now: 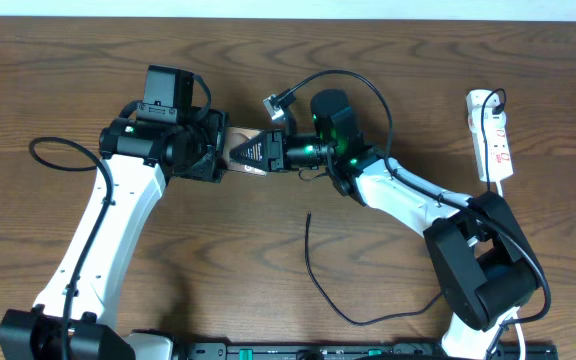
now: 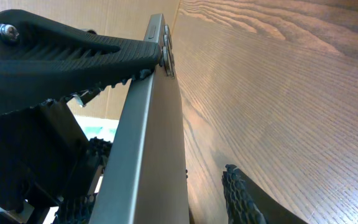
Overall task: Plug charger to phone and switch on socket
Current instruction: 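Close the right gripper on the phone's side edge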
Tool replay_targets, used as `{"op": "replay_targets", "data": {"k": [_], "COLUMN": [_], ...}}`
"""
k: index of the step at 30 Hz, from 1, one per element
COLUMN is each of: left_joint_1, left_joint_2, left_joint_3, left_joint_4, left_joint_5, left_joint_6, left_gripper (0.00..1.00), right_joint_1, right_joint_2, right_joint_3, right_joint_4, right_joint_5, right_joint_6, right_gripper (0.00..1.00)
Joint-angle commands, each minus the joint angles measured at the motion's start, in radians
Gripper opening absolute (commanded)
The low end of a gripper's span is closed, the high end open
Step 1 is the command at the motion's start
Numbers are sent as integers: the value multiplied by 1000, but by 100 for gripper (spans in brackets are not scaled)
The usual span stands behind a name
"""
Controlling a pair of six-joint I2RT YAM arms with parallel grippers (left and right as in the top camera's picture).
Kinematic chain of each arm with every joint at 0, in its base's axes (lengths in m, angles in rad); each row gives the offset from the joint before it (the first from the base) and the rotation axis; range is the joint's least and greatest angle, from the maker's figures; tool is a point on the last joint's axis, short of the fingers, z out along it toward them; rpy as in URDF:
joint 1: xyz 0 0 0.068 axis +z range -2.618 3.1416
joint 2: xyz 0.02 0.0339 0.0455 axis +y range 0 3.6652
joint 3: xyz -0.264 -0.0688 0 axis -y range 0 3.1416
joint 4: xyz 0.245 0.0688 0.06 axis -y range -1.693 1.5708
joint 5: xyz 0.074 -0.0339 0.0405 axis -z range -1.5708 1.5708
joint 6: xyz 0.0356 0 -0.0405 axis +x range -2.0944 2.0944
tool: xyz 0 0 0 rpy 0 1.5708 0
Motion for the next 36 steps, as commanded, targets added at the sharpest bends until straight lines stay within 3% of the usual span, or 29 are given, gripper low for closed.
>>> {"op": "replay_targets", "data": {"k": [1, 36], "left_joint_1": [-6, -6], "left_joint_2": [-2, -2], "left_joint_3": [0, 0], "left_joint_4": [8, 8], "left_joint_5": [-6, -6], "left_joint_6": [-9, -9], "left_gripper": [7, 7], "right_joint_1": [16, 22], "right_joint_2": [1, 1], "right_joint_3": [13, 13], "right_joint_4": [3, 18], "right_joint_5": [11, 18], "right_joint_6": [-11, -1], "right_gripper": [38, 16]}}
